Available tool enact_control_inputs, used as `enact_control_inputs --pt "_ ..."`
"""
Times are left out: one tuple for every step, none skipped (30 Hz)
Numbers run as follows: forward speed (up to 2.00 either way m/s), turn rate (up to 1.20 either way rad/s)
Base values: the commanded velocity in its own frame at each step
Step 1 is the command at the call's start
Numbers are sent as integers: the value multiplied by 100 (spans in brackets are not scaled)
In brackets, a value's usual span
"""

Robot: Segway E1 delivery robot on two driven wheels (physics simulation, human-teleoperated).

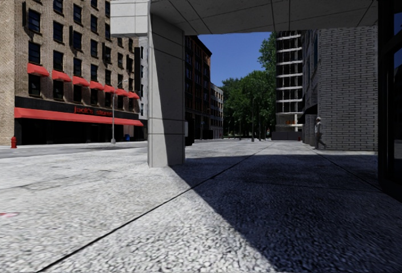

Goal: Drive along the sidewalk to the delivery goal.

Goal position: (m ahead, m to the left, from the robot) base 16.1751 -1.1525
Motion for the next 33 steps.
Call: enact_control_inputs --pt "200 0" --pt "200 0" --pt "200 0" --pt "200 0" --pt "200 -1" --pt "200 -17" --pt "200 -17" --pt "200 -27" --pt "200 -30" --pt "200 -31" --pt "200 -31" --pt "200 -33" --pt "200 -37" --pt "200 -39" --pt "200 -40" --pt "200 -40" --pt "200 -40" --pt "200 -40" --pt "200 -40" --pt "200 -40" --pt "200 -40" --pt "200 -37" --pt "200 -11" --pt "200 0" --pt "200 0" --pt "200 0" --pt "200 0" --pt "200 0" --pt "200 0" --pt "200 0" --pt "200 0" --pt "200 0" --pt "200 0"
